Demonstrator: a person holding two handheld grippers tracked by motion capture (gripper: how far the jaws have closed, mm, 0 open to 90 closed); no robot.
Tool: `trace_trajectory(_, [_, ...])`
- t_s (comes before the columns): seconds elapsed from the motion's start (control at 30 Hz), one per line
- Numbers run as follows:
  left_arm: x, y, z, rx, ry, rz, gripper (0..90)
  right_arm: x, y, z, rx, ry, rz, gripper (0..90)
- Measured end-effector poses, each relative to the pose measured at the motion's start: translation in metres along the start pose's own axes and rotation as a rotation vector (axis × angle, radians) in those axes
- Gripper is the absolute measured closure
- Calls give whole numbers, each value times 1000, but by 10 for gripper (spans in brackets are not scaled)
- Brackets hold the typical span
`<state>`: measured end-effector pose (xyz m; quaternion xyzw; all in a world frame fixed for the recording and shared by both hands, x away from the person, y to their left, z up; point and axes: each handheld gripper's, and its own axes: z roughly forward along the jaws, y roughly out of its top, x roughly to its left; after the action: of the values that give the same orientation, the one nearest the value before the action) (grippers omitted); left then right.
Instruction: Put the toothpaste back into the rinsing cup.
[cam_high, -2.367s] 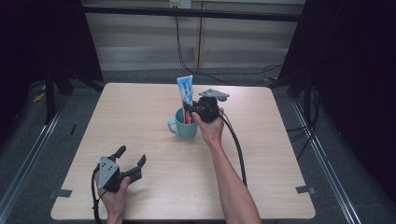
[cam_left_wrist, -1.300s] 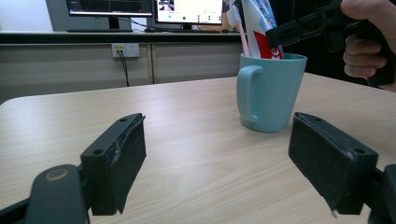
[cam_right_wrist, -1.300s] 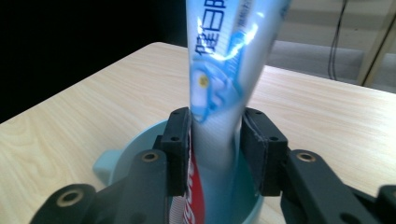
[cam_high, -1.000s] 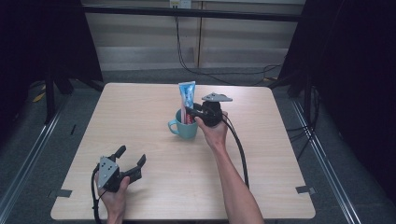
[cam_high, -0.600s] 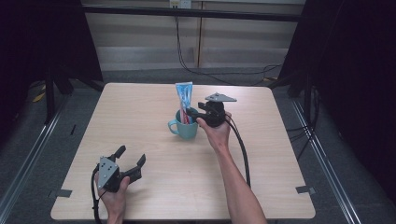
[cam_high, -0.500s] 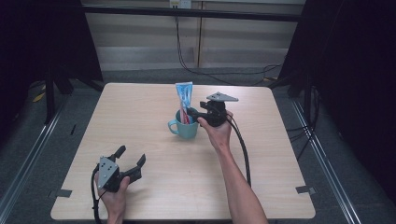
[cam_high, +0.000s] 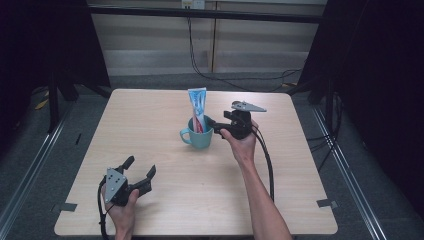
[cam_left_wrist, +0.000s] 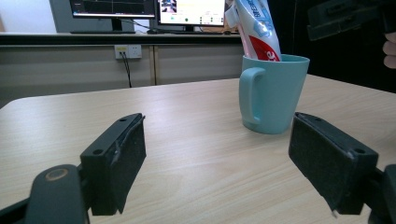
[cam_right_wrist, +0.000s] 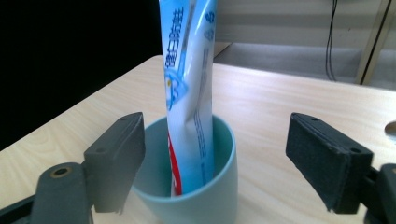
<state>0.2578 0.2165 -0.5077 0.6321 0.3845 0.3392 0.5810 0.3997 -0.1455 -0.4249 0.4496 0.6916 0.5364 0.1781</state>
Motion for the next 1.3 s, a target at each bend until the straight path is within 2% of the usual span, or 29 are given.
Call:
trace_trajectory(0.3, [0, 0, 0, -2, 0, -4, 184, -3, -8, -15, 10, -15, 7, 197])
trace_trajectory(0.43, [0, 0, 0, -4, -1, -5, 185, -3, -12, -18, 61, -37, 0, 197])
trace_trajectory(0.67, [0, 0, 0, -1, -2, -3, 185, -6, -21, -29, 55, -37, 7, 190])
trace_trajectory(0.73, [0, 0, 0, -3, -3, -2, 185, -8, -22, -32, 69, -65, -11, 192])
trace_trajectory(0.83, [1, 0, 0, -6, -1, -11, 185, -12, -24, -40, 64, -56, 3, 190])
trace_trajectory(1.0, [1, 0, -1, -7, 5, -3, 185, -17, -33, -49, 76, -78, 0, 190])
trace_trajectory(1.07, [1, 0, -1, -7, 5, -3, 185, -17, -37, -52, 88, -85, -2, 190])
trace_trajectory(1.13, [1, 0, -1, -7, 5, -3, 185, -17, -41, -54, 108, -104, -31, 192])
trace_trajectory(1.3, [1, 0, -1, -7, 6, -4, 185, -17, -50, -59, 128, -109, -31, 196])
